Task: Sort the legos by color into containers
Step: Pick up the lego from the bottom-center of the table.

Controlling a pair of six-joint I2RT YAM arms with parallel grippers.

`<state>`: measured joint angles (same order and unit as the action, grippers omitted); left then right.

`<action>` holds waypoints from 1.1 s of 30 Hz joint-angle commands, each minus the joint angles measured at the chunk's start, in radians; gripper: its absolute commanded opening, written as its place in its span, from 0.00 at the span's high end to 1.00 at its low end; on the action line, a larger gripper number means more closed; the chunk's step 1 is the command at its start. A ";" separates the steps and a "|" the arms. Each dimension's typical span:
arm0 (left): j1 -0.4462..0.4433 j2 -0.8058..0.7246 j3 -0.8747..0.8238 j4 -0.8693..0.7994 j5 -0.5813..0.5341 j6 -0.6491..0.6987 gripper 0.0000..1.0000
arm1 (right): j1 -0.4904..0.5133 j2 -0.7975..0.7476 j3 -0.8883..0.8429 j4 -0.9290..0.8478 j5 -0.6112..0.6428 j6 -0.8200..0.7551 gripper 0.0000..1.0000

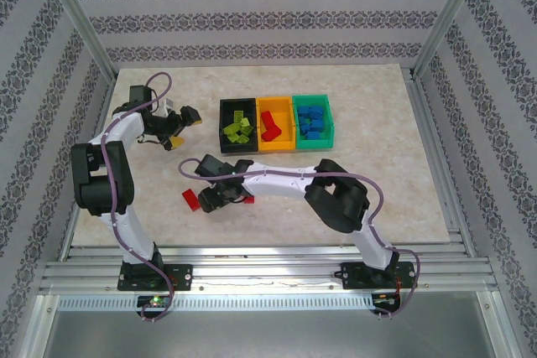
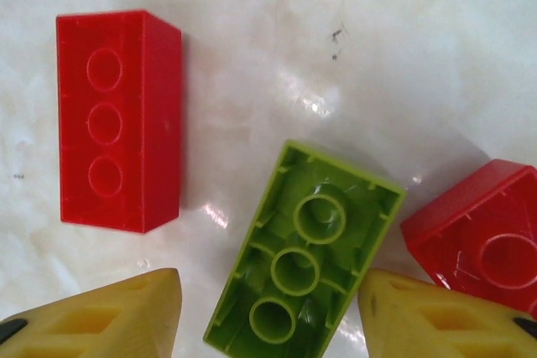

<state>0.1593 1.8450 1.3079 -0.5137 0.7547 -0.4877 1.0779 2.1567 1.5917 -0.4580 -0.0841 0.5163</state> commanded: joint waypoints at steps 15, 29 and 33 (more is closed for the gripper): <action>0.014 -0.017 -0.004 -0.001 -0.009 0.014 0.00 | 0.036 0.096 0.100 -0.177 0.133 -0.093 0.49; 0.014 -0.010 -0.004 -0.003 -0.012 0.015 0.00 | 0.011 -0.005 0.055 -0.109 0.079 -0.088 0.72; 0.014 -0.009 -0.003 -0.003 -0.014 0.015 0.00 | -0.038 -0.094 0.056 -0.092 0.065 -0.099 0.72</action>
<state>0.1593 1.8450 1.3083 -0.5140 0.7479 -0.4873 1.0801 2.1715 1.6485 -0.5697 -0.0025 0.4255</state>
